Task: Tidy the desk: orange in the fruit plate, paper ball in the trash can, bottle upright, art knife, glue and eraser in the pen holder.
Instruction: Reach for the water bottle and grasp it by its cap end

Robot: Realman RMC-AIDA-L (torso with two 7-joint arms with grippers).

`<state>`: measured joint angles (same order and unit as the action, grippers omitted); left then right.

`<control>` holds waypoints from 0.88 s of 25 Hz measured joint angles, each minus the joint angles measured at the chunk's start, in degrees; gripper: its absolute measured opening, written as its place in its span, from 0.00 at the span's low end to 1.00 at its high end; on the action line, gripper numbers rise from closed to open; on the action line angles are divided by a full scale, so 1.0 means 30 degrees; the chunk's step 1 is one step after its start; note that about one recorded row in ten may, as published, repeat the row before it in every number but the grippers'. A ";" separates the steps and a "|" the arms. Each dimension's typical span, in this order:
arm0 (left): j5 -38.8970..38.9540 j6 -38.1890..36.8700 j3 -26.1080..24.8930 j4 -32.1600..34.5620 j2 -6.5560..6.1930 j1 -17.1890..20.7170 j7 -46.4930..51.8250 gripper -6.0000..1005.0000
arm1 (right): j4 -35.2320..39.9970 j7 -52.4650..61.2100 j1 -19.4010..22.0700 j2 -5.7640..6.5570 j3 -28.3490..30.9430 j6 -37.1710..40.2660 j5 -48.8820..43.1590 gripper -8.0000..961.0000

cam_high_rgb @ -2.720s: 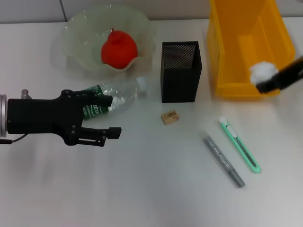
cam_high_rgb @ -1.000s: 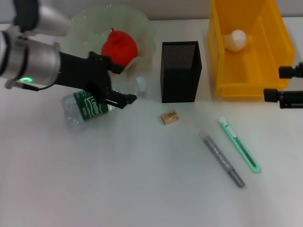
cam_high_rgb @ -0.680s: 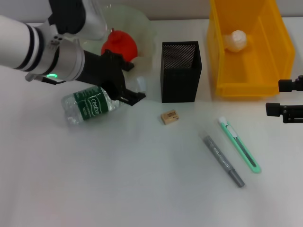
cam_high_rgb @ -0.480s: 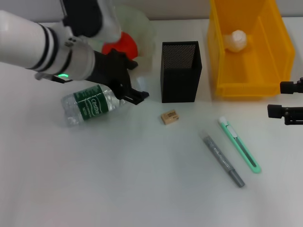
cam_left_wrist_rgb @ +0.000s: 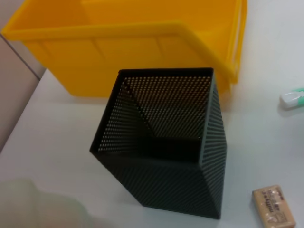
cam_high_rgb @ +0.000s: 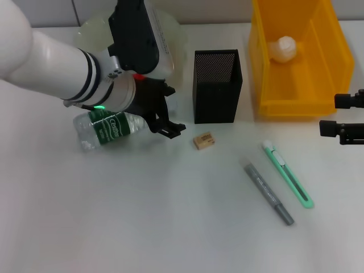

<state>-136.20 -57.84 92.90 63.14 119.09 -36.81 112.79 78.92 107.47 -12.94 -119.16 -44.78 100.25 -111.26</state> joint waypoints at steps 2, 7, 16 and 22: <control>-0.0099 0.0459 0.0293 -0.0174 0.0001 -0.0019 0.0195 0.84 | -0.0026 -0.0004 -0.0050 0.0001 -0.0001 0.0000 -0.0027 0.87; -0.1027 0.1844 0.1272 -0.0420 0.0017 -0.0058 0.1117 0.83 | -0.0366 -0.0013 -0.0229 0.0003 -0.0019 -0.0001 -0.0059 0.87; -0.2296 0.2524 0.2371 -0.0659 0.0031 -0.0401 0.2734 0.82 | -0.0514 -0.0018 -0.0321 0.0022 -0.0022 0.0024 -0.0096 0.87; -0.3022 0.2678 0.2809 -0.0951 0.0030 -0.0713 0.3648 0.81 | -0.0847 -0.0023 -0.0457 0.0024 -0.0015 0.0080 -0.0096 0.87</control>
<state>-145.26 -49.81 101.33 60.29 119.18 -38.94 123.73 76.38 107.40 -14.31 -119.09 -44.82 100.49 -111.55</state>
